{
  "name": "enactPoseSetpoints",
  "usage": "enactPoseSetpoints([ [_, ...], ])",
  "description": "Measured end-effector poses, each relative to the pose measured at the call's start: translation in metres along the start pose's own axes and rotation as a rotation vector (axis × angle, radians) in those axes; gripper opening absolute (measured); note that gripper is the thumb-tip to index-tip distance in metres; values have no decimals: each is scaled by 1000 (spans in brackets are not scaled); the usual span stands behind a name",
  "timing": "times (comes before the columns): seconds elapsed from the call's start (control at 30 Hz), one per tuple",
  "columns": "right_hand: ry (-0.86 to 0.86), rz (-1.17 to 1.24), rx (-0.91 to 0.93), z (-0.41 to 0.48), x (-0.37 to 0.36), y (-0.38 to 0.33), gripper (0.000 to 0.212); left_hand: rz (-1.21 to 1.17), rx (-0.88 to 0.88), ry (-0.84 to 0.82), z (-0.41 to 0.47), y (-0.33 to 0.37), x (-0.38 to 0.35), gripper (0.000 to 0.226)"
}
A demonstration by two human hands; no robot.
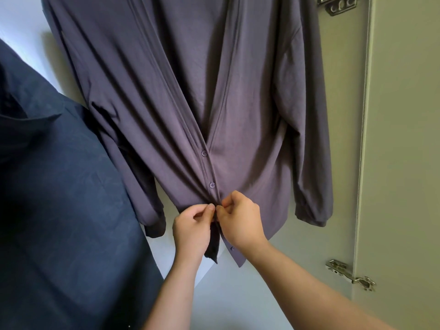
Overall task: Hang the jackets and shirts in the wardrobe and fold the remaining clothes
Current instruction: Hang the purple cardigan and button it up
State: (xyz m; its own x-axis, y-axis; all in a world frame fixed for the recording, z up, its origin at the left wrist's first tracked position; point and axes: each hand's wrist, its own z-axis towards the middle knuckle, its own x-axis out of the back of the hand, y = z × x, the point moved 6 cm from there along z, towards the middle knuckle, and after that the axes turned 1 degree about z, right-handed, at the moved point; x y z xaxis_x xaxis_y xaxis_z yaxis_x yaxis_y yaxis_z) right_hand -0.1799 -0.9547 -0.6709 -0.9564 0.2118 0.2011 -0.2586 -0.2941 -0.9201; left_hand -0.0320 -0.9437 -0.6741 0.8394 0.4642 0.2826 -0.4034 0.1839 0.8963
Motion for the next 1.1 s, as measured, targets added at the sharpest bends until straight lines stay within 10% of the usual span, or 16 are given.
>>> enactPoseSetpoints([
  [0.33,47,-4,-51,0,3,6,10,324,-378,64,-15,21,-2,14],
  [1.1,-65,-57,108,10,7,3,23,-283,131,-117,10,-9,-13,16],
])
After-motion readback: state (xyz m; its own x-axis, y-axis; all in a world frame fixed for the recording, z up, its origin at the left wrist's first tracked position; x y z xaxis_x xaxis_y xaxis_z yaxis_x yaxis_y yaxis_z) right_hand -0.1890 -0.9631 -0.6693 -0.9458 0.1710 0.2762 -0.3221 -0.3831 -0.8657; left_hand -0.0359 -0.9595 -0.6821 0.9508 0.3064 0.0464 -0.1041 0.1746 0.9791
